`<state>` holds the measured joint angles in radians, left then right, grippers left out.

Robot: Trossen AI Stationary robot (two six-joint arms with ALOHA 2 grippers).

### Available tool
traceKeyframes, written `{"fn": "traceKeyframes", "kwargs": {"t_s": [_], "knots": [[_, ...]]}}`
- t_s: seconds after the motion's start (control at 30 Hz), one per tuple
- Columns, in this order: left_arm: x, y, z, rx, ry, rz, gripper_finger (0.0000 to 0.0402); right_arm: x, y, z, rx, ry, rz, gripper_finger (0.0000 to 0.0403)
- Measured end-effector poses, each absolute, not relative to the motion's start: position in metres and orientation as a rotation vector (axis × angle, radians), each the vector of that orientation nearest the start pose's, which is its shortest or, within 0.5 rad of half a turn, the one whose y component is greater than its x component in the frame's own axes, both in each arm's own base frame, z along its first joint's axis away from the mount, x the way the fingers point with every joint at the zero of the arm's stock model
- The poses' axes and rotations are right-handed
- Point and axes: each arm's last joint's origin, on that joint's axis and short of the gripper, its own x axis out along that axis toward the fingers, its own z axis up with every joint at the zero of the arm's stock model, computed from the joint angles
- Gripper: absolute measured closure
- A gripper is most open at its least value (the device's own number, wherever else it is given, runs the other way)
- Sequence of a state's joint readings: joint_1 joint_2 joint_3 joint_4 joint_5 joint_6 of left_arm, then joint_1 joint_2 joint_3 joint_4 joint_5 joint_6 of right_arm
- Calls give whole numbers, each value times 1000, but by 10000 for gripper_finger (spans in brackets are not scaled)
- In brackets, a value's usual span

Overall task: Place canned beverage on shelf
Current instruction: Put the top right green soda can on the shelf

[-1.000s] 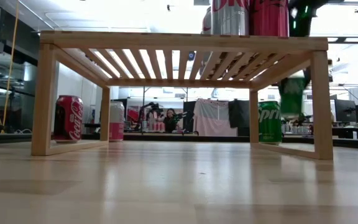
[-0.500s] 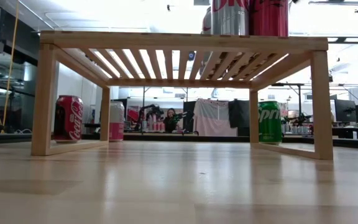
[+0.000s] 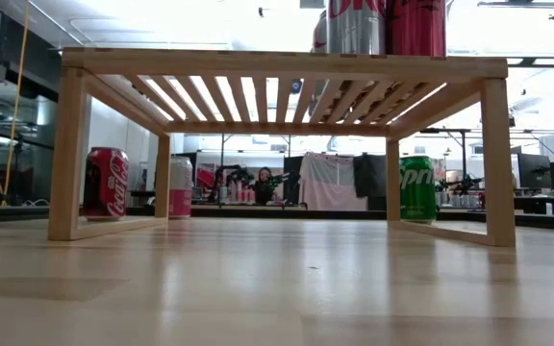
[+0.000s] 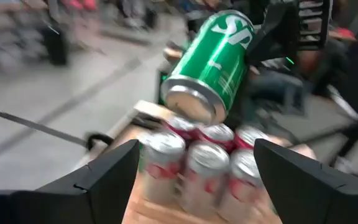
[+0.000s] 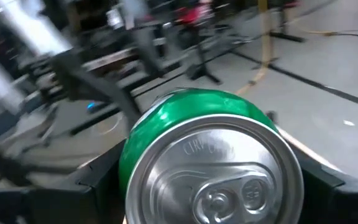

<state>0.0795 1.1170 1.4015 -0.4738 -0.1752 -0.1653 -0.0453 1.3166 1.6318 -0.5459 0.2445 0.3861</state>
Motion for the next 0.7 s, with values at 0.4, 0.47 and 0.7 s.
{"fn": "traceKeyframes", "kwargs": {"t_s": [0.4,0.47,0.7], "knots": [[231,8,445,-223,343,40,89,318,18,435,260,290,-112,113],[235,5,443,-241,362,12,89,326,22,430,252,297,-95,113],[259,-7,421,-291,504,-100,89,345,30,417,252,316,1,113]]}}
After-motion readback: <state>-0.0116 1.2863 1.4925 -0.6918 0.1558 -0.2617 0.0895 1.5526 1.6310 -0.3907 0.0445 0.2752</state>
